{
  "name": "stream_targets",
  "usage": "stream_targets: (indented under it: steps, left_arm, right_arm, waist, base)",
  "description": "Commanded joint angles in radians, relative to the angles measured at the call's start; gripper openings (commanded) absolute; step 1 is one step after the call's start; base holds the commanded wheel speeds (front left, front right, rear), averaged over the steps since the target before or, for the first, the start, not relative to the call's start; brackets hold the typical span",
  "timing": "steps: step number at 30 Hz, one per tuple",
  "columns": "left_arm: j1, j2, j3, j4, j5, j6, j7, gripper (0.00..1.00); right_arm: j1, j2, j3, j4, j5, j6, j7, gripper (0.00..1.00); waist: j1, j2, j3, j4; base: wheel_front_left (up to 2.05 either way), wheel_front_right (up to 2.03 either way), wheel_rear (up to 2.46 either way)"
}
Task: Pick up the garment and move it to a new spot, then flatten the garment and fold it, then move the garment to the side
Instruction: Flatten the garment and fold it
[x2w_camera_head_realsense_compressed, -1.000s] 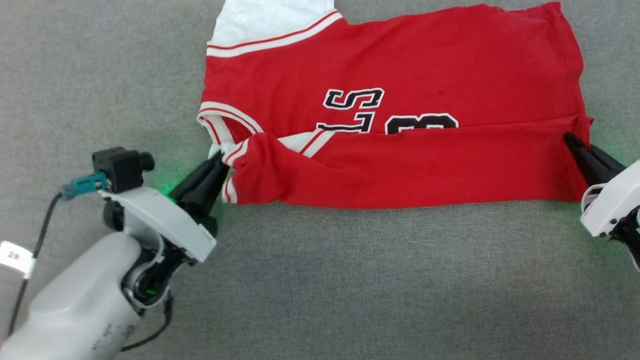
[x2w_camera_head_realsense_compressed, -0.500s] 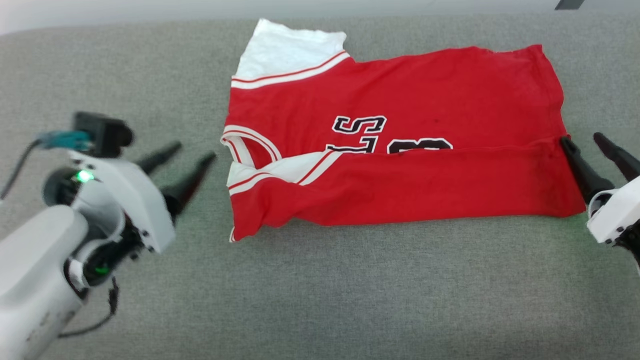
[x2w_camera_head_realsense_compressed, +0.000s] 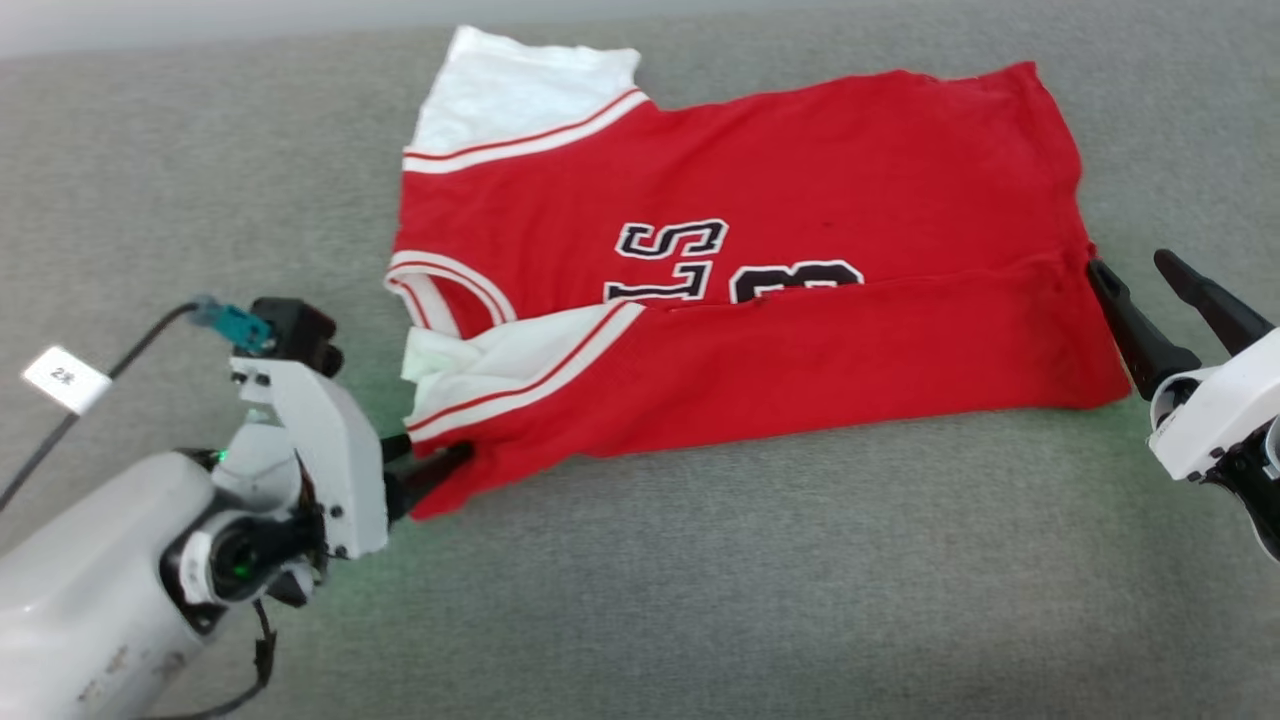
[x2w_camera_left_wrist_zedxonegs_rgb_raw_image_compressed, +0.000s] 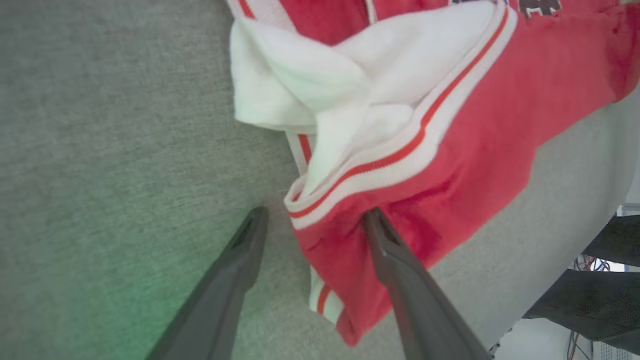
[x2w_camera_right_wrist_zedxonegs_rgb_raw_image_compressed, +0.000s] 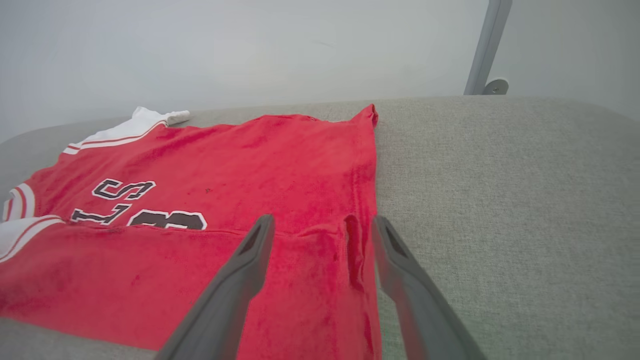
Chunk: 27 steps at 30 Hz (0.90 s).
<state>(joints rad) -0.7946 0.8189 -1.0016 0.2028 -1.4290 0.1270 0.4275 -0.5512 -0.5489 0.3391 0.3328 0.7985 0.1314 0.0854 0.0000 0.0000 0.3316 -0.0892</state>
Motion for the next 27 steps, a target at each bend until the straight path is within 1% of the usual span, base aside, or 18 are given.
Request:
stream_targets:
  steps: [1,4,5,6,7,8,9,13,17,19,20,22,27]
  left_arm:
    - [0.015,-0.014,-0.006,0.042,-0.010,-0.005,0.010,1.00]
    - [0.031,-0.042,-0.020,0.117,-0.044,-0.042,0.042,1.00]
    - [0.037,-0.052,-0.024,0.136,-0.054,-0.055,0.056,0.95]
    - [0.041,-0.062,-0.029,0.149,-0.062,-0.071,0.071,0.56]
    - [0.044,-0.071,-0.032,0.157,-0.074,-0.084,0.083,0.41]
    - [0.044,-0.079,-0.033,0.164,-0.082,-0.098,0.092,0.17]
    - [0.044,-0.086,-0.034,0.169,-0.086,-0.107,0.097,0.00]
    - [0.031,-0.095,-0.032,0.184,-0.082,-0.133,0.097,0.00]
    - [0.016,-0.108,-0.027,0.196,-0.069,-0.149,0.083,0.00]
    - [0.009,-0.112,-0.028,0.199,-0.063,-0.156,0.078,0.00]
    - [0.009,-0.112,-0.028,0.199,-0.063,-0.156,0.078,0.00]
    - [0.003,-0.114,-0.029,0.202,-0.049,-0.163,0.067,0.00]
    - [-0.009,-0.126,-0.038,0.212,-0.025,-0.177,0.058,0.00]
  right_arm:
    - [-0.015,0.002,-0.003,-0.005,-0.005,-0.002,0.000,1.00]
    - [-0.015,0.001,-0.005,-0.012,-0.007,-0.002,0.002,1.00]
    - [-0.015,0.000,-0.008,-0.014,-0.007,-0.002,0.002,1.00]
    - [-0.014,-0.002,-0.011,-0.015,-0.007,-0.002,0.004,1.00]
    - [-0.011,-0.004,-0.012,-0.014,-0.008,-0.002,0.009,1.00]
    - [-0.008,-0.007,-0.013,-0.013,-0.010,-0.002,0.013,1.00]
    - [-0.006,-0.010,-0.010,-0.013,-0.013,-0.002,0.021,1.00]
    - [-0.012,-0.046,0.049,-0.018,-0.055,-0.002,0.102,1.00]
    - [-0.046,-0.088,0.129,-0.028,-0.079,-0.002,0.251,1.00]
    - [-0.064,-0.092,0.157,-0.028,-0.064,-0.002,0.324,1.00]
    - [-0.064,-0.092,0.157,-0.028,-0.064,-0.002,0.324,1.00]
    - [-0.091,-0.099,0.182,-0.022,-0.061,-0.002,0.383,1.00]
    - [-0.152,-0.086,0.224,0.046,-0.057,-0.002,0.486,1.00]
  waist:
    - [0.0000,0.0000,0.025,-0.033]
    - [0.0000,0.0000,0.035,-0.056]
    - [0.0000,0.0000,0.037,-0.061]
    - [0.0000,0.0000,0.039,-0.065]
    - [0.0000,0.0000,0.040,-0.067]
    - [0.0000,0.0000,0.041,-0.069]
    - [0.0000,0.0000,0.042,-0.069]
    - [0.0000,0.0000,0.043,-0.065]
    - [0.0000,0.0000,0.041,-0.052]
    - [0.0000,0.0000,0.041,-0.046]
    - [0.0000,0.0000,0.041,-0.046]
    - [0.0000,0.0000,0.043,-0.039]
    - [0.0000,0.0000,0.051,-0.022]
  base:
    - [0.00,0.00,0.00]
    - [0.00,0.00,0.00]
    - [0.00,0.00,0.00]
    - [0.00,0.00,0.00]
    - [0.00,0.00,0.00]
    - [0.00,0.00,0.00]
    - [0.00,0.00,0.00]
    - [0.00,0.00,0.00]
    - [0.00,0.00,0.00]
    - [0.00,0.00,0.00]
    - [0.00,0.00,0.00]
    - [0.00,0.00,0.00]
    - [0.00,0.00,0.00]
